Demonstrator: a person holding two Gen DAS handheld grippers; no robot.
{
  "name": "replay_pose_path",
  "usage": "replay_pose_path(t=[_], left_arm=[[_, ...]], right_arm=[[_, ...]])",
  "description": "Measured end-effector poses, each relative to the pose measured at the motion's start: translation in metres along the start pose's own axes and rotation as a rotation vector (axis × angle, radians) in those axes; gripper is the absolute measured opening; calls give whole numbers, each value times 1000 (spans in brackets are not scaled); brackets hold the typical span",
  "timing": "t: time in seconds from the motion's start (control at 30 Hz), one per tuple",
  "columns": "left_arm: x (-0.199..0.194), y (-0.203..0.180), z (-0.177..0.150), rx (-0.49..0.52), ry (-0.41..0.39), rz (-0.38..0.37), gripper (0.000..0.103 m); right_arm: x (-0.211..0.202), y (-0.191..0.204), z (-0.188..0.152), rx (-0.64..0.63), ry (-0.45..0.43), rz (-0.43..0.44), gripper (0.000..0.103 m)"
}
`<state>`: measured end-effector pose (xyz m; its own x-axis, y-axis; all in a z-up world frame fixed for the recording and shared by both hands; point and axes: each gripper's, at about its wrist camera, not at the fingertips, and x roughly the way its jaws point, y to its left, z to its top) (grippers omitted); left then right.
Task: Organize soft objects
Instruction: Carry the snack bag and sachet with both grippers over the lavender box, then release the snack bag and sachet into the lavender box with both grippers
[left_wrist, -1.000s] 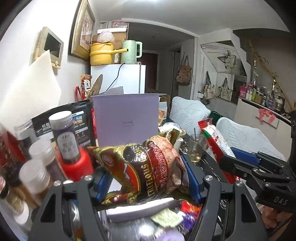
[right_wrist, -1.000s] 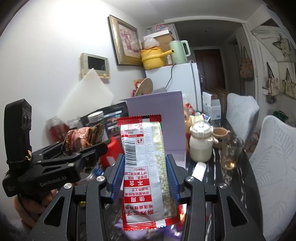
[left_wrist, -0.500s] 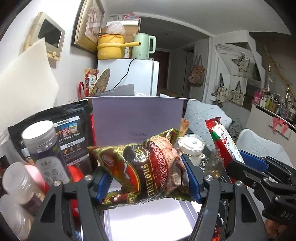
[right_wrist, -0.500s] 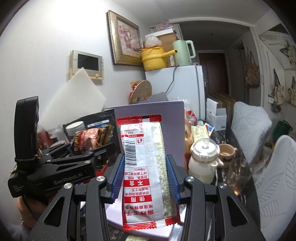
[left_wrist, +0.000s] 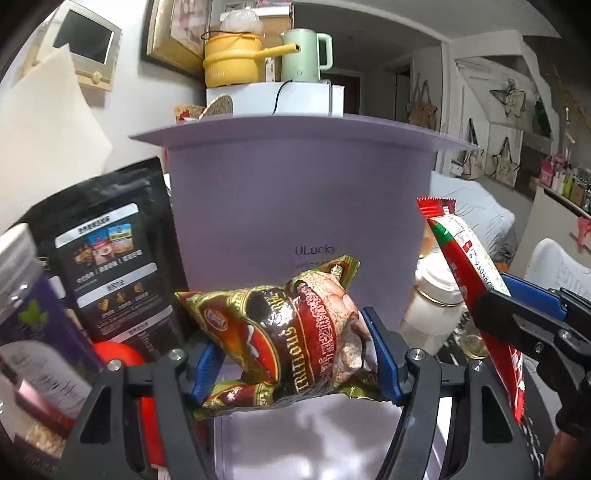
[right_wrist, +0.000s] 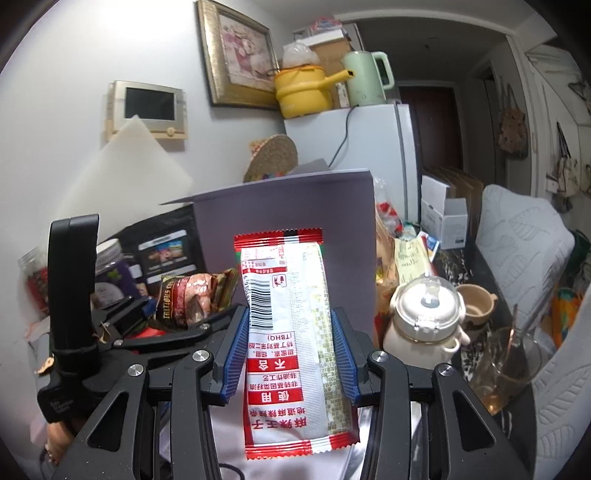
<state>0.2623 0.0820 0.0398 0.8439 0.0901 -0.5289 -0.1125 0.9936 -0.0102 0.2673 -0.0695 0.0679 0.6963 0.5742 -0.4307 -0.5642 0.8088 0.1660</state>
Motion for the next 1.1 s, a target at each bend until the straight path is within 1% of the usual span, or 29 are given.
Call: replay_pose_path(t=[0.17,0.3,0.4,0.53,0.7,0.9,0.93,1.0,1.07,1.1], left_arm=[[26,2,-1,10,32,29,68],[46,2,-8,19,63,54,68],[59,0,-13,29,87,71,68],[71,-2,-17,40,110,84,68],[80,-3,-17,43,124,88,68],[89,-15,-8,84,110,117,68],[90,-17,-7,88,109,120,68],[91,-16,-6,78,116,122,68],[95,-13,-5,50,140,113,69],[98,-11,-4,40,149,109,73]], right_arm=[[24,-12,1,27,32,2,43],[43,-20,-2,37,63,-13,43],[57,-29,-8,50,101,-31,43],[70,-34,-13,59,137,-44,43],[79,-32,-19,53,163,-53,44],[86,-31,-21,43,193,-81,48],[88,-32,-22,44,202,-92,52],[89,-33,-23,47,210,-113,53],[88,-35,-22,48,213,-116,53],[88,-36,-22,51,212,-114,57]])
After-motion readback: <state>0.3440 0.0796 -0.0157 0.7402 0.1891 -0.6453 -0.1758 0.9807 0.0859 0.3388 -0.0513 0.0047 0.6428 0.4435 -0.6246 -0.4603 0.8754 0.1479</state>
